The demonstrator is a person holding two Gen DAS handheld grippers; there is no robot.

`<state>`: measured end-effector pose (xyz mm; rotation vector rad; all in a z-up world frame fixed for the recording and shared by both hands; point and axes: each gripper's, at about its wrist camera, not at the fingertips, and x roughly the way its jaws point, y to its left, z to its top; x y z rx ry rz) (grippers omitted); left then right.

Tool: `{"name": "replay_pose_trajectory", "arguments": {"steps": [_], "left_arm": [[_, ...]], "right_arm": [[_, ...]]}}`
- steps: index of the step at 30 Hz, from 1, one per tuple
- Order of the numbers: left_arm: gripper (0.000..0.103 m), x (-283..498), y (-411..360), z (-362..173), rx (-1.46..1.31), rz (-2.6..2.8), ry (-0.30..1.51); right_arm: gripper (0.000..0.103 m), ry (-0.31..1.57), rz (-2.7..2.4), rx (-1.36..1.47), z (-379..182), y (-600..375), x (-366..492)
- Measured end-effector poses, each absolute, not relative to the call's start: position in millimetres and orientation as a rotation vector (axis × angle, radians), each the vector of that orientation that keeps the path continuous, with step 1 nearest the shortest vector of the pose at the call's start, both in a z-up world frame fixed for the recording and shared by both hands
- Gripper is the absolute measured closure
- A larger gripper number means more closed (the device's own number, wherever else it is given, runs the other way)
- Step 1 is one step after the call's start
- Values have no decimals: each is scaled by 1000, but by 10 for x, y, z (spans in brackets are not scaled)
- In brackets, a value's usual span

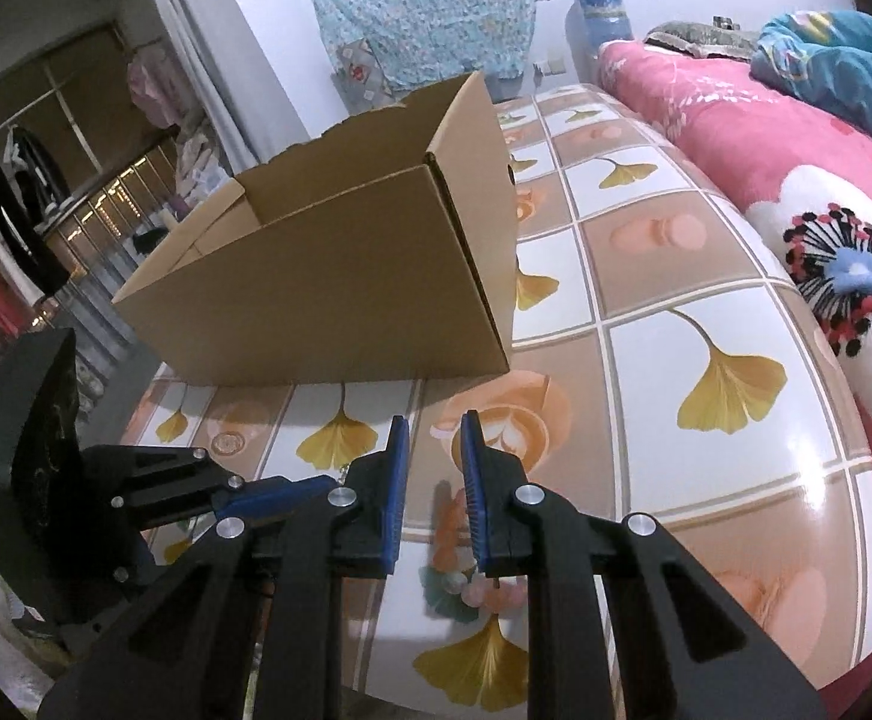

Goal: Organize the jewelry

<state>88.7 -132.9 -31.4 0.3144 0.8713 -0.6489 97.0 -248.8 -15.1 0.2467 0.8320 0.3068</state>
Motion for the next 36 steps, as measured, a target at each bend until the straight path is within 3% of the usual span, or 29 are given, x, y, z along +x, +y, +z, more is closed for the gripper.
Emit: {"name": "replay_pose_trajectory", "arguments": {"steps": [2,16,24,30,33,36], "left_arm": [[101,884,-1323,-314,317,-642,867],[103,789,-1044,-313,334,-586,875],[103,785,-764,-234,211,-570,879],[91,843,-1081,-218,194,-657,868],[77,894,-1247,-268,211,-662,871],[76,902,-1343,-311,256,-633,862]], "right_arm": [[85,830,306,253,-151,-2507,963],[85,852,334,258,-178,-2482,932],[85,877,375,249,-243,-2347,944],[85,878,360,229,-229,-2336,917],[85,874,346,235,-216,-2380,898],[85,873,335,241,-222,-2422,884]]}}
